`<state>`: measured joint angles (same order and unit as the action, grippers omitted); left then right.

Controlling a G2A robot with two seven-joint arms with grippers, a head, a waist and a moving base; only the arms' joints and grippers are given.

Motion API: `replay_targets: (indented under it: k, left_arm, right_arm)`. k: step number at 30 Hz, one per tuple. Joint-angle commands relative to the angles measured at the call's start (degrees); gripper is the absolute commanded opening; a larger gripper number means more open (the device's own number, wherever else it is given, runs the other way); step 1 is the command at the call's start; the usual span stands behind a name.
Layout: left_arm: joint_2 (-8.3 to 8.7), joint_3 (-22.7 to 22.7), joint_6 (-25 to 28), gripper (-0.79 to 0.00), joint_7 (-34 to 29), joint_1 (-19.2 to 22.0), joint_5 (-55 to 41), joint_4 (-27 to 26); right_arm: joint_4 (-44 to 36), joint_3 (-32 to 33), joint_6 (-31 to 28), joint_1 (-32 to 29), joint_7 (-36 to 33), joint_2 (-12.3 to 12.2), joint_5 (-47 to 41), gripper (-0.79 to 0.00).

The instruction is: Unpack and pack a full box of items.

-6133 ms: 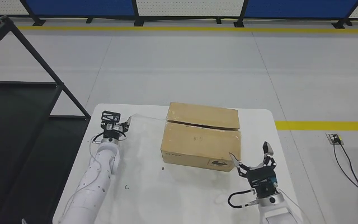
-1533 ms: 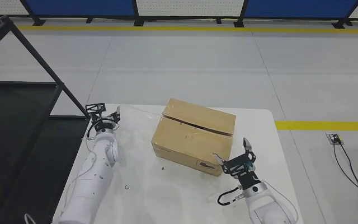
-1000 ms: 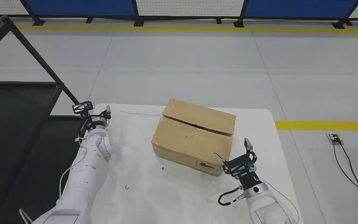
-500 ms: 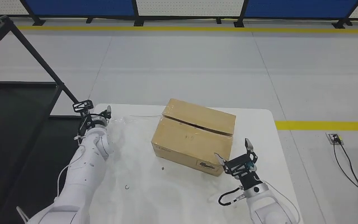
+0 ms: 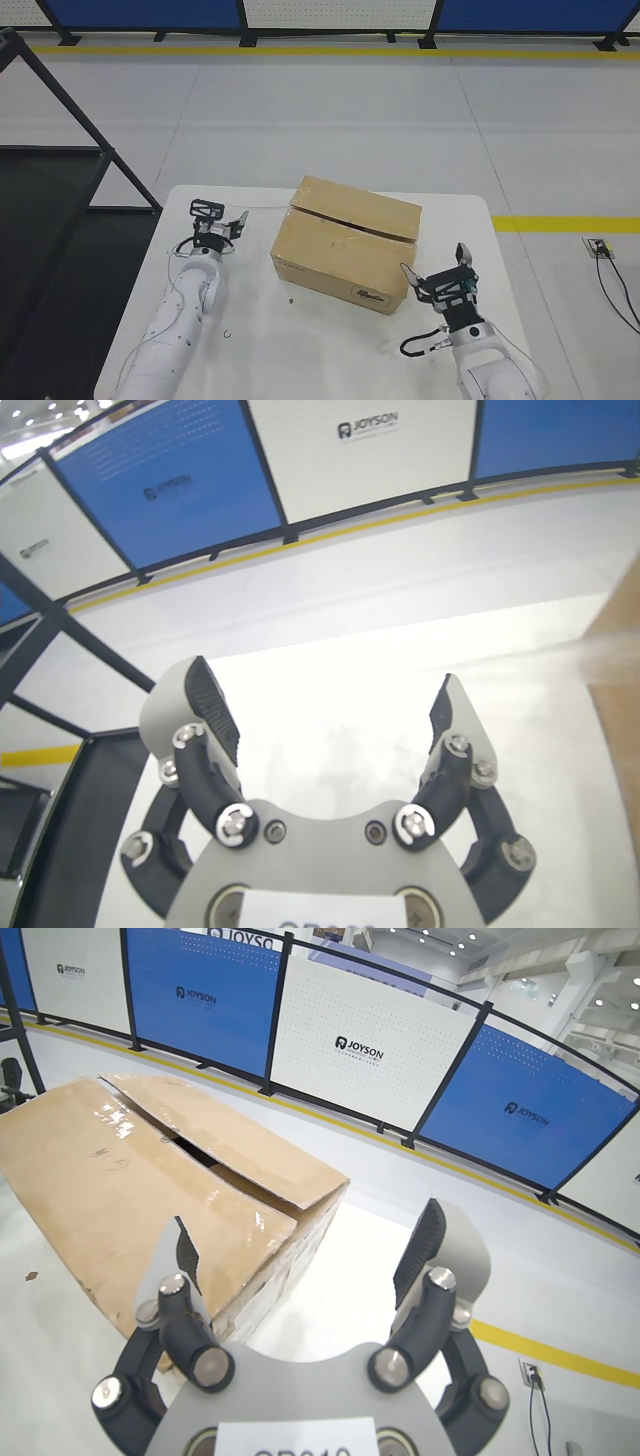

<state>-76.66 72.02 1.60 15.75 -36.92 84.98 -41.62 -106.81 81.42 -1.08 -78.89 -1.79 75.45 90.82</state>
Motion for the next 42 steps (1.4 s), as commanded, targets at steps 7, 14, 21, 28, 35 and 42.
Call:
replay_targets:
  k: [7, 14, 21, 28, 35, 42]
  left_arm:
    - [3.11, 3.6, 14.2, 0.000, -5.7, -8.8, 5.7, -16.3]
    - [3.25, 4.0, 14.3, 0.000, -6.1, -9.1, 5.6, -16.9]
    - [3.53, 2.8, 17.2, 0.000, -5.8, -12.0, 7.0, -20.5]
    - [4.11, 3.2, 22.7, 0.000, -4.3, -14.1, 5.7, -23.4]
    - [4.88, 3.9, 26.3, 0.000, -3.3, -16.7, 6.2, -26.9]
    - [5.75, 4.5, 29.3, 0.000, -2.6, -19.8, 8.1, -30.5]
  right_arm:
    - [0.0, 0.2, 0.5, 0.0, -0.5, 0.0, 0.0, 0.000]
    - [0.1, 0.3, 0.4, -0.1, -0.5, 0.0, -0.5, 0.000]
    - [1.4, 2.3, 2.8, 1.1, -3.2, 0.2, -5.5, 0.000]
    - [3.5, 5.1, 6.9, 2.5, -7.8, 0.3, -7.7, 0.000]
    - [9.8, 3.5, 12.3, 8.2, -13.9, 0.7, -3.7, 0.000]
    - [18.3, 2.3, 7.7, 15.7, -15.4, 0.9, -5.6, 0.000]
